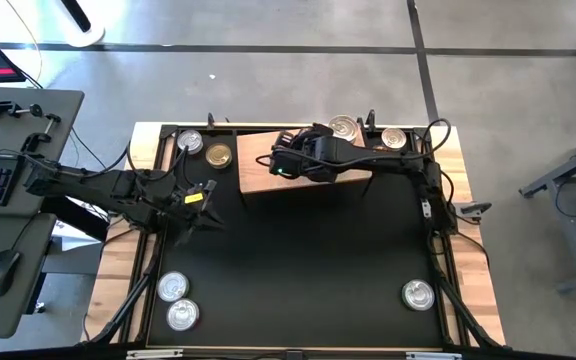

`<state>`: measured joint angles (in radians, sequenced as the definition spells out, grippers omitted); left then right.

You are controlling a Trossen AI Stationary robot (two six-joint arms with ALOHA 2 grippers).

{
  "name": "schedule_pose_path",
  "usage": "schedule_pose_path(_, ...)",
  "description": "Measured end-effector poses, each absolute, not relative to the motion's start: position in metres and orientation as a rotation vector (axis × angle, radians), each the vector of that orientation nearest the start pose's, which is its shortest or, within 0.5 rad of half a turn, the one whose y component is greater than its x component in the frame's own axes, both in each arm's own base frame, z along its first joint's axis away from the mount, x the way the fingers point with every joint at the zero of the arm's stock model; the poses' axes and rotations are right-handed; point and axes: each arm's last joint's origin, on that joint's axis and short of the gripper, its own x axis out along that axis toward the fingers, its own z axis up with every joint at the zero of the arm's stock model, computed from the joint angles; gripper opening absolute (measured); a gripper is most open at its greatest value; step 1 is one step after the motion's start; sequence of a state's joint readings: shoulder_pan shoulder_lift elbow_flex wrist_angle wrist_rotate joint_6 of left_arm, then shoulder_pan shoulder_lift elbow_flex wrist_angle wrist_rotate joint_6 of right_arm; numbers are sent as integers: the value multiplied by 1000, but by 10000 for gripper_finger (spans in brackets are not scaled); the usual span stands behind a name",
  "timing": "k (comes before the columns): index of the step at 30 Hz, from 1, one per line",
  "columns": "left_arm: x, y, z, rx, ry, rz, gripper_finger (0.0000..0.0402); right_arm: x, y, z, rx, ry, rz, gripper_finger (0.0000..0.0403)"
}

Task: Stack canned seafood by type on shelf
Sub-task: Stack the red tuna can on top of the red tuna can on the shelf

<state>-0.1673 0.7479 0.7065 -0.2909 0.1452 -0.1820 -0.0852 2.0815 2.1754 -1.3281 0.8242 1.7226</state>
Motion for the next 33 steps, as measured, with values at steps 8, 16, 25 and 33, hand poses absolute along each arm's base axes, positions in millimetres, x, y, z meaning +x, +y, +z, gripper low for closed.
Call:
schedule_pose_path(8,162,-29,301,-181,356,-197,0,410,-56,332,968,237,-1476,150)
schedule_pose_path(16,162,-29,301,-180,358,-197,0,408,-55,331,969,310,-1475,166)
schedule_pose_path(25,162,-29,301,-179,360,-197,0,406,-55,328,964,451,-1439,168)
schedule_pose_path(33,162,-29,301,-170,359,-199,0,403,-55,328,971,464,-1468,164)
